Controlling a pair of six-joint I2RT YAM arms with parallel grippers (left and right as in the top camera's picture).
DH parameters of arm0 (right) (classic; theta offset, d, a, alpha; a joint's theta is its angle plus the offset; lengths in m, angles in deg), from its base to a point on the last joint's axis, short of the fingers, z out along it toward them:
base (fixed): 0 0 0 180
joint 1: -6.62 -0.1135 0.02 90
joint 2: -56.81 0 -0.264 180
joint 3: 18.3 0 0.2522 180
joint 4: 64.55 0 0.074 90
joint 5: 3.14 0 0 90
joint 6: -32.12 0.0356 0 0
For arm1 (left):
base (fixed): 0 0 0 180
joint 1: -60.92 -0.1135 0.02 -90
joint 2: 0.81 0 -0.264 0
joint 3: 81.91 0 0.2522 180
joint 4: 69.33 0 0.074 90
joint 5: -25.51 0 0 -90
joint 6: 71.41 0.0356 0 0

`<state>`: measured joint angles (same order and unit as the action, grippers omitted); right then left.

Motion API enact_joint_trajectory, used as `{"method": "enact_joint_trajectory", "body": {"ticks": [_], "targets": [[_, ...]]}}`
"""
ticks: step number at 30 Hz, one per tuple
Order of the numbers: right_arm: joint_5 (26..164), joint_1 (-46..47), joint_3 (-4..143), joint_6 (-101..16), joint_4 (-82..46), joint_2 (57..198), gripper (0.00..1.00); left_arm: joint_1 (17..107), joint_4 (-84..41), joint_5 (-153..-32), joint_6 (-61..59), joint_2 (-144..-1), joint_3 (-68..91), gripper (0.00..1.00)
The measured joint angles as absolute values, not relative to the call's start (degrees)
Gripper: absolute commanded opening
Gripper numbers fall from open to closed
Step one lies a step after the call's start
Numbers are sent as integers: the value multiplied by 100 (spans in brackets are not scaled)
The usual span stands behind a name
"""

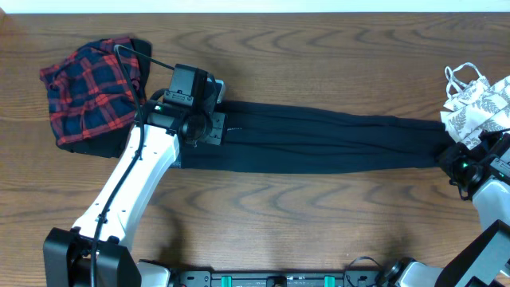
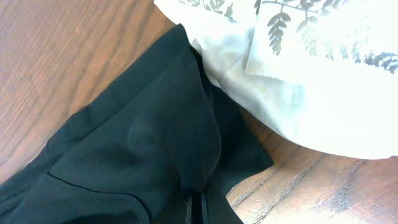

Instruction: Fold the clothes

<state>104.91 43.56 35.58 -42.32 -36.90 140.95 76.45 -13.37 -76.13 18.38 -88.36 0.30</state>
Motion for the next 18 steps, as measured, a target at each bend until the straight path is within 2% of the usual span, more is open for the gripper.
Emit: {"method": "enact_joint_trajectory", "body": {"ticks": [5,6,7,8,11,13,18], "targets": [[10456,4356,3591,-4274,-3356,14095,2,7645,-1337,-7613,1838,-8836,30,49],[10440,4356,3589,-4285,-3292,14095,10,7645,-1337,-7613,1838,-8836,30,49],[10429,4356,3591,-4294,-3214,14095,31,7645,-1339,-7613,1838,-8836,30,49],[10405,4356,3591,-4326,-3133,14095,36,7645,-1339,-7613,1838,-8836,30,49],[10342,4356,3591,-4447,-2925,14095,40,7645,-1337,-7613,1838,-8836,30,49],[10237,4356,3591,-4469,-2914,14095,50,7645,-1337,-7613,1836,-8836,30,49],[9732,4356,3591,-4536,-2932,14095,46,7645,-1337,-7613,1836,-8836,30,49]]}}
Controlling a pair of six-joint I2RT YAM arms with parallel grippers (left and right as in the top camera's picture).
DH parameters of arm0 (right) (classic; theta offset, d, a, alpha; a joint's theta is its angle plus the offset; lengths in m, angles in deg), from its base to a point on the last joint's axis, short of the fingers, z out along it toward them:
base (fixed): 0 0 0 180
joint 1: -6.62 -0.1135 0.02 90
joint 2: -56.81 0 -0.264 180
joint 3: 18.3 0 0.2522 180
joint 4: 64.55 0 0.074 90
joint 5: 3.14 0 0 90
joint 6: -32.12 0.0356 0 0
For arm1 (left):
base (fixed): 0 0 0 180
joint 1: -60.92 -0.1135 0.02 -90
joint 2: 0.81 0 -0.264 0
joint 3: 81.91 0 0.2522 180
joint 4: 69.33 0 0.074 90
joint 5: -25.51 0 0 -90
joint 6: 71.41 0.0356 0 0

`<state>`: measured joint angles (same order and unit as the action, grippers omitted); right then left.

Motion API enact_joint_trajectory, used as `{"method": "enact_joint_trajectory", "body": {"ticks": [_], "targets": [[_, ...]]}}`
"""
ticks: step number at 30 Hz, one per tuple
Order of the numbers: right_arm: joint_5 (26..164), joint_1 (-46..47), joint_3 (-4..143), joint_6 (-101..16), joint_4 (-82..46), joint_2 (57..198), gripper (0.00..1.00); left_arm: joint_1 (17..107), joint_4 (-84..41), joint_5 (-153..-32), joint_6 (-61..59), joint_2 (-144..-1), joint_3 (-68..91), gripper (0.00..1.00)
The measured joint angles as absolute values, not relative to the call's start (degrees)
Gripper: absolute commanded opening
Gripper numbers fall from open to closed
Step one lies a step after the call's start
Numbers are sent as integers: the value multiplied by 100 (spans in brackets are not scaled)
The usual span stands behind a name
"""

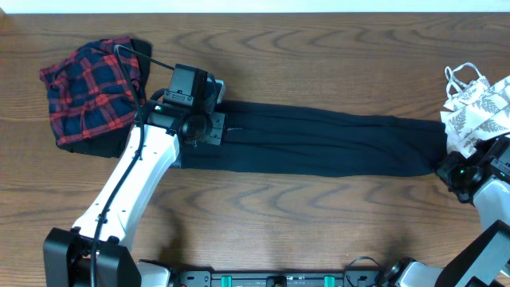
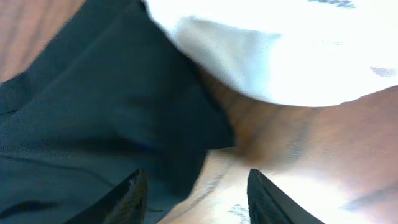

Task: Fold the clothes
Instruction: 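Release the leg end and lift the right gripper up-right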

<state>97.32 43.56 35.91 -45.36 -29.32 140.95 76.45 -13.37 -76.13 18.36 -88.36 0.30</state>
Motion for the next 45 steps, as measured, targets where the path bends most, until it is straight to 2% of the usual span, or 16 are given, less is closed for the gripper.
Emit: {"method": "enact_joint_trajectory", "body": {"ticks": [3,4,5,6,24,31,39,45], "targets": [[9426,4356,3591,-4508,-2938,14095,41,7645,-1337,-7611,1838,-8836,30,49],[9350,4356,3591,-4493,-2956,14095,36,7645,-1337,-7611,1836,-8836,30,49],[9297,4356,3593,-4490,-2965,14095,15,7645,-1337,-7613,1838,-8836,30,49],[9251,4356,3602,-4482,-2940,14095,1,7645,-1337,-7613,1838,-8836,30,49],[7931,4356,3945,-3697,-2783,14418,1,7645,-1337,-7613,1836,-8836,30,50],[7909,4356,3945,-3677,-3118,15111,1,7645,-1337,-7613,1838,-8836,30,49],[7922,4356,3993,-3795,-4066,15437,1,7645,-1337,-7613,1838,-8836,30,49],[7907,4356,4603,-3865,-4127,15994,1,7645,-1337,-7613,1838,-8836,30,49]]}}
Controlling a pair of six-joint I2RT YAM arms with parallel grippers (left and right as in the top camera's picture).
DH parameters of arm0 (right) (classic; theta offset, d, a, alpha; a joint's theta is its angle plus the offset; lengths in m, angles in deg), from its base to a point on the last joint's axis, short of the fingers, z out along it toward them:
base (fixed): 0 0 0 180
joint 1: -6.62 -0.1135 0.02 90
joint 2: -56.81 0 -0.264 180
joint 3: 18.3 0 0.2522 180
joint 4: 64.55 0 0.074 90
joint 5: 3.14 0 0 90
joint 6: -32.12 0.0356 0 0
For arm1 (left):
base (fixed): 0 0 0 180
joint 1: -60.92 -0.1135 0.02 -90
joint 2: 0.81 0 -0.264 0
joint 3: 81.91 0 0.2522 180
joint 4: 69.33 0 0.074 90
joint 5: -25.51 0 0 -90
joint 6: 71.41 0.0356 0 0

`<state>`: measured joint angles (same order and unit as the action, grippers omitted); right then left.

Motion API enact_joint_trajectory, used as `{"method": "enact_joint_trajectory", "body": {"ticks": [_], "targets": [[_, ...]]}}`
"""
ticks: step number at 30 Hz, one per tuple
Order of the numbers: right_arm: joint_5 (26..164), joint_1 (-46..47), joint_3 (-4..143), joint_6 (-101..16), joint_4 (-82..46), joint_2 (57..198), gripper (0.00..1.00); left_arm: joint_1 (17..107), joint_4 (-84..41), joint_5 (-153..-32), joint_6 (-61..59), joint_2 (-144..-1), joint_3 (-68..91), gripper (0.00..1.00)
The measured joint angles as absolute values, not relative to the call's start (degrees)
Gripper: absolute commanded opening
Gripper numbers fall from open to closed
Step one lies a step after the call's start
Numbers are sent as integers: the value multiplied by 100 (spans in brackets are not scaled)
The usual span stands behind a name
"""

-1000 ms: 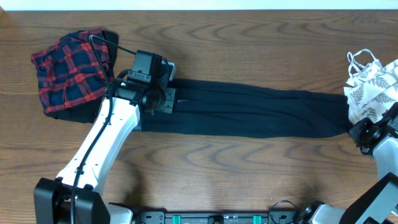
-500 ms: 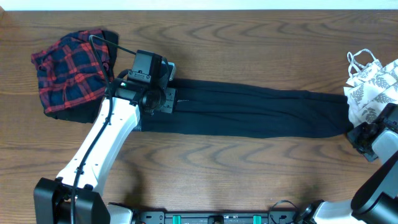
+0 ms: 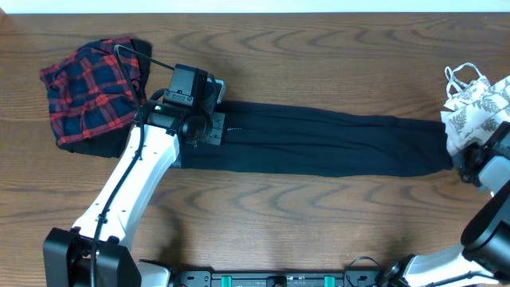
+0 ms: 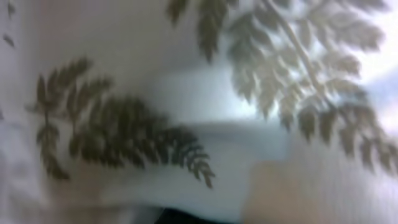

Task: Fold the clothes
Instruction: 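Release the leg end and lift the right gripper up-right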

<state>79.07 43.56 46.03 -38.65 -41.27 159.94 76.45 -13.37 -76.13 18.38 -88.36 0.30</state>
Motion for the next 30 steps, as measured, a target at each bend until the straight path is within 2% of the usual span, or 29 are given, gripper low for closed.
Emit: {"method": "enact_joint_trajectory", "body": {"ticks": [12,18,19,20,21,22,30], "targets": [[8294,4354,6590,-4119,-2798,17072,1,7645,-1335,-7613,1836,-8836,30,49],[8825,4267,7552,-5161,-1765,17083,3,7645,-1337,-7613,1834,-8836,30,49],[8965,4230,7779,-5415,-1393,17083,4,7645,-1335,-7613,1834,-8836,30,49],[9063,4197,7901,-5585,-1124,17080,12,7645,-1337,-7613,1834,-8836,30,49],[9177,4168,8032,-5756,-871,17076,24,7645,-1335,-7613,1834,-8836,30,49],[9297,4147,8129,-5955,-589,17074,29,7645,-1335,-7611,1834,-8836,30,49],[9638,4090,8220,-6748,965,17076,32,7645,-1320,-7613,1834,-8836,30,49]]}}
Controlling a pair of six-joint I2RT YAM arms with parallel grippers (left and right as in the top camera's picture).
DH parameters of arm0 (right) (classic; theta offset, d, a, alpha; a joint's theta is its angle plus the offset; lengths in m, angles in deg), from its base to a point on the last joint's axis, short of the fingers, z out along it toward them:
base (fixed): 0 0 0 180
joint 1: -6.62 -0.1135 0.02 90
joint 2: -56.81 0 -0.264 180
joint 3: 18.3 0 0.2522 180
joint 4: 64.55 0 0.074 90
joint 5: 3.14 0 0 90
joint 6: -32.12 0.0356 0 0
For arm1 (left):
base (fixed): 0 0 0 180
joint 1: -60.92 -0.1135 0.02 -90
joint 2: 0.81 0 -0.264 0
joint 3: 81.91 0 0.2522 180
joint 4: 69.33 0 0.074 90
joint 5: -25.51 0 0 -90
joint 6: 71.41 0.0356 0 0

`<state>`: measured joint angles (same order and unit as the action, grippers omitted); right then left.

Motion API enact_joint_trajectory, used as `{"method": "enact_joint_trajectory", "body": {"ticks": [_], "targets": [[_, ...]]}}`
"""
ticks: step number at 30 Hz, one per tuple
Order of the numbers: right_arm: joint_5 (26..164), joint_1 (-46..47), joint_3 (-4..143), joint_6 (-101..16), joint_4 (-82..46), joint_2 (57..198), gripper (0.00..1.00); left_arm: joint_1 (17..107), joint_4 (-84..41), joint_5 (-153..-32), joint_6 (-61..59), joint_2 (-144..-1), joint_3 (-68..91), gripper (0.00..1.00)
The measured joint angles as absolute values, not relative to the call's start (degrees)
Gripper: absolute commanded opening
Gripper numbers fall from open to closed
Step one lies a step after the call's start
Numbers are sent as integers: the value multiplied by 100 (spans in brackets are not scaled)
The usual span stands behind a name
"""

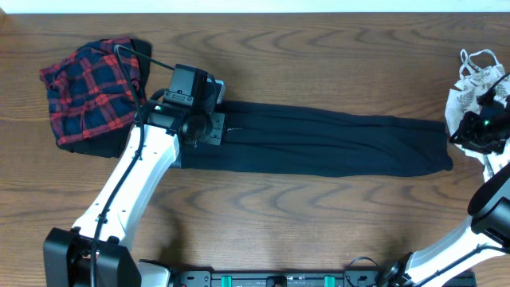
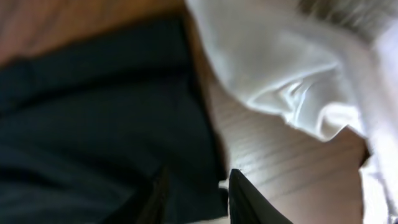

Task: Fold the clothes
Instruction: 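Release the leg end and lift the right gripper up-right, then grasp the right leg end of the black pants with the right gripper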

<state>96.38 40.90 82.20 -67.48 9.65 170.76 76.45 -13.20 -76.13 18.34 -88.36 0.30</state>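
Long black trousers (image 1: 319, 142) lie flat across the table, waist to the left, leg ends at the right (image 2: 93, 124). My left gripper (image 1: 205, 119) rests on the waist end; its fingers are hidden under the wrist. My right gripper (image 1: 480, 127) is at the leg ends, next to a white leaf-print garment (image 1: 476, 84). In the right wrist view that gripper (image 2: 198, 175) is open, its fingers low over the corner of the black hem, and the white garment (image 2: 292, 81) lies bunched just beyond, apart from the hem.
A red and blue plaid garment (image 1: 89, 92) lies folded in a heap at the far left, behind my left arm (image 1: 135, 187). The white garment reaches the table's right edge. Bare wood (image 1: 319, 215) runs along the front.
My right gripper has moved toward the back of the table. The white leaf-print garment now sits farther back and right, off the trouser hem. The wrist view shows the hem again instead of white cloth.
At first my right gripper was shut at the trouser leg ends, with white cloth overlapping the hem. Then it was open beside the hem. Later it was against the white garment. Now that garment lies clear of the trousers. My left arm stayed on the waist throughout.
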Motion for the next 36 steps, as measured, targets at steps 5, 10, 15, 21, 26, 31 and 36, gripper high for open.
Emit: {"method": "enact_joint_trajectory", "body": {"ticks": [5,10,15,21,26,31,36], "targets": [[9581,4107,8203,-6903,992,17076,30,7645,-1306,-7611,1834,-8836,30,49],[9398,4131,8037,-6978,557,17076,24,7645,-1267,-7613,1834,-8836,30,49],[9330,4131,7615,-7098,93,17076,21,7645,-1254,-7613,1834,-8836,30,49],[9354,4131,7235,-7131,-117,17085,40,7645,-1252,-7613,1834,-8836,30,49],[9402,4131,7215,-7159,-165,17203,57,7645,-1252,-7613,1834,-8836,30,49],[9439,4136,7222,-7159,-206,17273,58,7645,-1254,-7611,1834,-8836,30,49],[9658,4234,7329,-7157,-145,17378,57,7645,-1250,-7613,1834,-8836,30,49]]}}
